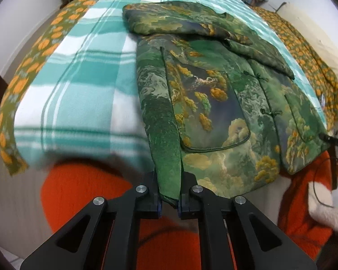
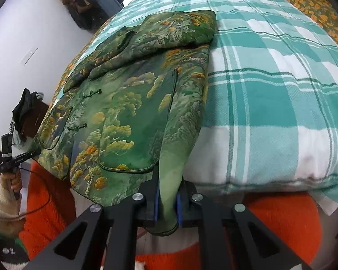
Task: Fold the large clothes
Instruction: 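Grasp the jacket hem with both grippers and lift it toward the collar, then fold the held hem over the jacket body with both grippers and release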
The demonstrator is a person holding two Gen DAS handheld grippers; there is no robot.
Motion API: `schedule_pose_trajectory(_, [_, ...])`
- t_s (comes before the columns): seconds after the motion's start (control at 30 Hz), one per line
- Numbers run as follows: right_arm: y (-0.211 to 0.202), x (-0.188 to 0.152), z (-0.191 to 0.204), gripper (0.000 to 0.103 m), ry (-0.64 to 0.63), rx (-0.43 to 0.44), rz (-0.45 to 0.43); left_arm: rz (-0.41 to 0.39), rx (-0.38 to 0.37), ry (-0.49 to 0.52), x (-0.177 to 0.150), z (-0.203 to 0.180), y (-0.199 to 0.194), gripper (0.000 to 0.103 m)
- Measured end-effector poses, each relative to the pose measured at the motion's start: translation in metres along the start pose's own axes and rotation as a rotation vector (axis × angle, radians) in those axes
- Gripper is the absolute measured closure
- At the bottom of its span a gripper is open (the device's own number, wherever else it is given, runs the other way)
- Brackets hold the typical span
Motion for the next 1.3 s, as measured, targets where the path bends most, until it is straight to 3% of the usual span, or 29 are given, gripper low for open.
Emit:
schedule_pose_trajectory(0.13, [-0.025, -0.012, 0.008, 0.092, 0.052, 0.09, 0.023, 0.006, -0.07, -0.034, -0.015, 0.001, -0.033, 0.097])
schedule_pose_trajectory(0.23, [-0.05, -0.012, 0.017, 0.092, 0.108, 0.193, 0.014, -0.043, -0.151, -0.083, -0.007, 0.002, -0.069, 0.097])
schedule_pose_trajectory(0.37, [-0.079, 0.023, 0.022, 0.092, 0.189, 0.31, -0.064, -0.171, -0.233, -0.168, 0.042, 0.011, -0.107, 0.097])
schedule_pose_trajectory(0.47, [-0.086, 0.08, 0.016, 0.092, 0.215, 0.354, -0.163, -0.274, -0.242, -0.178, 0.108, 0.018, -0.113, 0.097])
schedule_pose_trajectory(0.57, [-0.072, 0.152, 0.01, 0.093, 0.204, 0.343, -0.264, -0.34, -0.221, -0.17, 0.169, 0.025, -0.094, 0.097])
schedule_pose_trajectory(0.7, [-0.026, 0.231, -0.001, 0.093, 0.211, 0.31, -0.334, -0.373, -0.141, -0.177, 0.256, 0.033, -0.03, 0.097])
schedule_pose_trajectory(0.83, [0.039, 0.286, -0.013, 0.093, 0.212, 0.22, -0.353, -0.353, -0.019, -0.139, 0.29, 0.034, 0.043, 0.09])
schedule_pose_trajectory(0.9, [0.074, 0.299, -0.023, 0.091, 0.237, 0.177, -0.336, -0.31, -0.02, -0.156, 0.292, 0.037, 0.075, 0.073])
schedule_pose_trajectory(0.97, [0.11, 0.3, -0.036, 0.083, 0.295, 0.153, -0.272, -0.276, -0.04, -0.196, 0.288, 0.041, 0.093, 0.049])
schedule_pose_trajectory(1.0, [0.119, 0.298, -0.04, 0.063, 0.323, 0.15, -0.259, -0.284, -0.046, -0.212, 0.285, 0.043, 0.091, 0.042])
schedule_pose_trajectory(1.03, [0.125, 0.297, -0.045, 0.034, 0.365, 0.153, -0.262, -0.309, -0.067, -0.222, 0.283, 0.045, 0.084, 0.03])
schedule_pose_trajectory(1.07, [0.124, 0.297, -0.047, 0.022, 0.387, 0.173, -0.278, -0.334, -0.091, -0.224, 0.281, 0.048, 0.076, 0.018])
schedule_pose_trajectory(1.1, [0.117, 0.3, -0.045, 0.013, 0.403, 0.221, -0.308, -0.358, -0.112, -0.217, 0.279, 0.051, 0.067, 0.013])
schedule_pose_trajectory(1.13, [0.111, 0.302, -0.043, 0.013, 0.402, 0.253, -0.322, -0.37, -0.116, -0.2, 0.275, 0.055, 0.06, 0.007])
schedule_pose_trajectory(1.2, [0.099, 0.307, -0.039, 0.012, 0.356, 0.278, -0.342, -0.337, -0.067, -0.135, 0.27, 0.06, 0.063, 0.007])
schedule_pose_trajectory(1.23, [0.095, 0.309, -0.036, 0.011, 0.303, 0.235, -0.343, -0.317, -0.035, -0.108, 0.269, 0.06, 0.07, 0.007])
schedule_pose_trajectory(1.3, [0.1, 0.308, -0.032, 0.01, 0.121, -0.004, -0.301, -0.266, 0.026, -0.08, 0.267, 0.06, 0.089, 0.008])
Point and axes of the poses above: each gripper's, at about its wrist camera, not at the fingertips, and y roughly the way its jaws point, z to its left, x to its top, the point moved 6 cm from there along y, roughly the way its jaws point, and after that the axes turned 6 degrees about -z, right-handed, at the moved point
